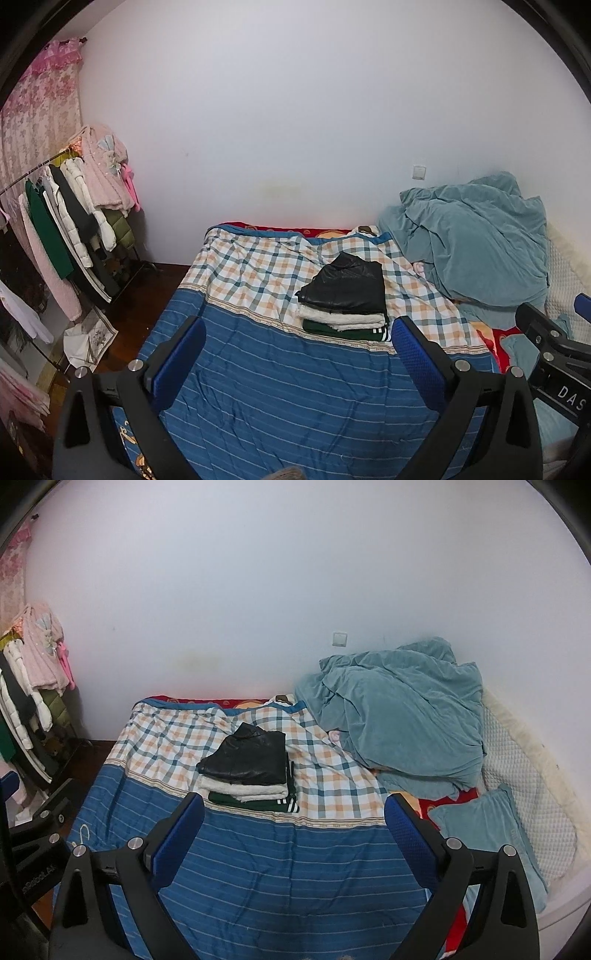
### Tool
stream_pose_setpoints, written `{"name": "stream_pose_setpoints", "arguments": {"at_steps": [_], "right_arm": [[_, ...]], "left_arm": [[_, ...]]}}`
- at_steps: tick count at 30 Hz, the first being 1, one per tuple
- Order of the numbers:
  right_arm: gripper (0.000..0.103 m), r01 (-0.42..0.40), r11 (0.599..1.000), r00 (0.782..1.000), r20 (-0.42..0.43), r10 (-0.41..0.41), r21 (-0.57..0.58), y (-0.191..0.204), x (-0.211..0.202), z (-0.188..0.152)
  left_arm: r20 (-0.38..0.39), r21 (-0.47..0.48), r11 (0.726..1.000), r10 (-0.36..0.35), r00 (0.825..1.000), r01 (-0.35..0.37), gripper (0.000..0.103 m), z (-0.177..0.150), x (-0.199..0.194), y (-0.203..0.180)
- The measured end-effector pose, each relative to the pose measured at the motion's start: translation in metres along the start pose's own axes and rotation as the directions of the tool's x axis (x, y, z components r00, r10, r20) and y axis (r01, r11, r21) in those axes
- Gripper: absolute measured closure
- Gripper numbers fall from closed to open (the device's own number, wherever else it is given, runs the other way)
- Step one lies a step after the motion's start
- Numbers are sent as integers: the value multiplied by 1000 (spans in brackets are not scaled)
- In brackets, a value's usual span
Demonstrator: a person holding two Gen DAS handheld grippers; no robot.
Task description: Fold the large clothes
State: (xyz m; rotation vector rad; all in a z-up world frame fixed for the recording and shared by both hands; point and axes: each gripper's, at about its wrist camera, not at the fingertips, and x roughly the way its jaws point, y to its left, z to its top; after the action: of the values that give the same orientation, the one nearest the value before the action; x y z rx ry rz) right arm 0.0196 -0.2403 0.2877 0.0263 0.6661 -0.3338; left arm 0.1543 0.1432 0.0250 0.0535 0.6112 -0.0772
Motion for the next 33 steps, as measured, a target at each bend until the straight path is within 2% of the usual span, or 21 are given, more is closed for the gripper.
{"name": "stream_pose_setpoints", "arguments": {"at_steps": [33], "right_arm": [[3, -31, 999, 999, -17, 32, 14, -11, -19, -19]], "left_arm": [[15, 0, 1000, 8, 1000, -8, 0, 0, -18, -8]]}}
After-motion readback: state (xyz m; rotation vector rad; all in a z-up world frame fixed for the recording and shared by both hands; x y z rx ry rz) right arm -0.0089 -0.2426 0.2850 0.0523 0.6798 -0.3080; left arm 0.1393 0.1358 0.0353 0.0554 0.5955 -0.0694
